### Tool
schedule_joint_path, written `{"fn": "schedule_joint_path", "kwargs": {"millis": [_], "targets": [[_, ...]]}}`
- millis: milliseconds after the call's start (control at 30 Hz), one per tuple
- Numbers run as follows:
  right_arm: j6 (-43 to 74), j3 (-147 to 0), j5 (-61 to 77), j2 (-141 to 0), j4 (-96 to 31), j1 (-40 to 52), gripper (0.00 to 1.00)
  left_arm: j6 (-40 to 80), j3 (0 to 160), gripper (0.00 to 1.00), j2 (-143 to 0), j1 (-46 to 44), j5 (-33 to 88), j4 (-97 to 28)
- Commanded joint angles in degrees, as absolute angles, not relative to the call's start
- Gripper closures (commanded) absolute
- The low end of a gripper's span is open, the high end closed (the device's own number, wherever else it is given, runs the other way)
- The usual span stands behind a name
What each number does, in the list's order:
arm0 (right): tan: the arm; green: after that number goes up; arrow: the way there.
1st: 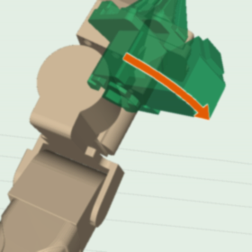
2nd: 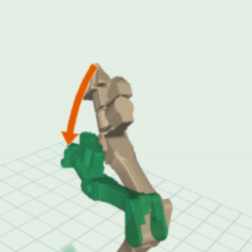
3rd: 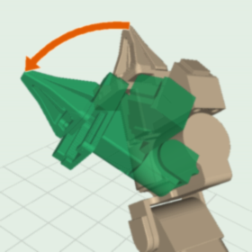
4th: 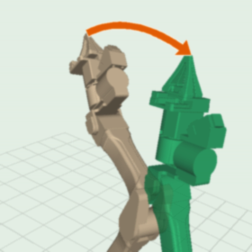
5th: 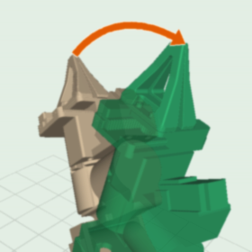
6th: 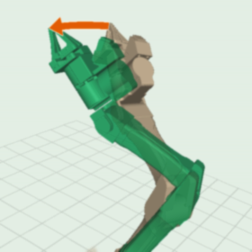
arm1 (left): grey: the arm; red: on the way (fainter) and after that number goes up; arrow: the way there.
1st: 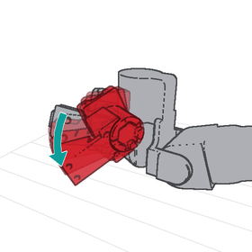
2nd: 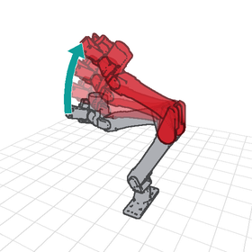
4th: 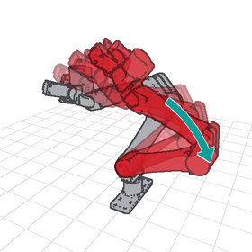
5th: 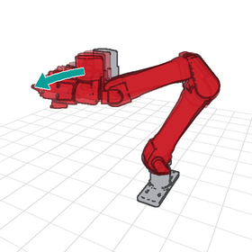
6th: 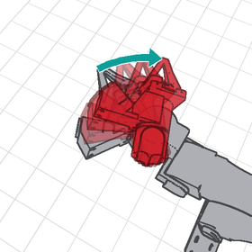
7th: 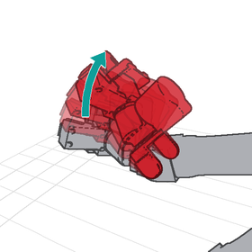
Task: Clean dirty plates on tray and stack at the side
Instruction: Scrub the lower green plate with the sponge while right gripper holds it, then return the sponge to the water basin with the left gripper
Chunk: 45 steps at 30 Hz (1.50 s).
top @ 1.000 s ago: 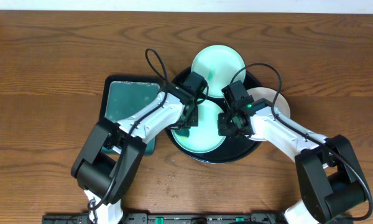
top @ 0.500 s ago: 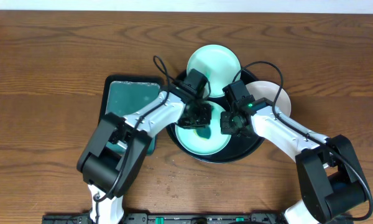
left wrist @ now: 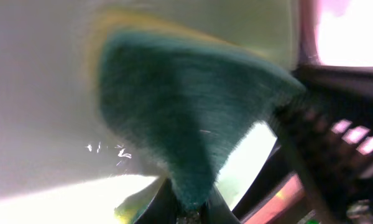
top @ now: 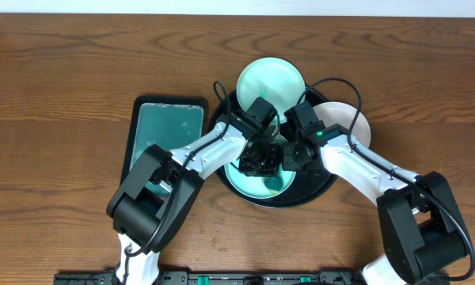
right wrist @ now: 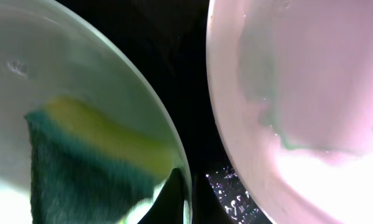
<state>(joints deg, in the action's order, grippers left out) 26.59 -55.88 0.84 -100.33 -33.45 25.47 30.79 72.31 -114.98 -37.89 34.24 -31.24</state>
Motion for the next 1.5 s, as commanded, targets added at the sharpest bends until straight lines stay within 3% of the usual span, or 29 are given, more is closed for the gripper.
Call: {"fn": "schedule_joint_path", "kwargs": {"millis": [0, 133, 333, 700, 1000, 1100, 1300, 1467], "targets": [[26.5, -54.9, -1.7, -102.0, -34.1, 25.9, 0.99, 35.5, 71.7, 0.93, -116.3, -38.5, 23.4, -37.8], [26.5, -54.9, -1.7, -102.0, -34.1, 25.9, 0.99, 38.5, 71.7, 0.93, -114.8, -36.7, 6.8, -44.6], [26.5, -54.9, -1.7, -102.0, -34.1, 25.9, 0.99, 38.9, 71.7, 0.93, -109.1, -33.6, -7.1, -49.2], [26.5, -54.9, -1.7, -102.0, -34.5, 25.9, 0.99, 31.9, 71.7, 0.93, -88.1, -23.2, -8.5, -55.0], [26.5, -54.9, -1.7, -102.0, -33.6, 25.9, 0.99, 28.7, 65.8, 0.92, -91.7, -10.3, -8.2, -51.9], [26.5, -55.1, -1.5, -101.9, -33.5, 25.9, 0.99, 28.3, 65.5, 0.71, -93.7, -8.5, -8.1, -51.7], [23.0, -59.1, 1.0, -99.9, -38.4, 25.9, 0.99, 26.6, 66.4, 0.63, -91.3, -7.2, -4.3, -52.5], [18.5, -66.1, 0.9, -95.2, -42.9, 26.2, 0.99, 26.5, 68.9, 0.45, -83.5, -6.5, -1.7, -55.5]]}}
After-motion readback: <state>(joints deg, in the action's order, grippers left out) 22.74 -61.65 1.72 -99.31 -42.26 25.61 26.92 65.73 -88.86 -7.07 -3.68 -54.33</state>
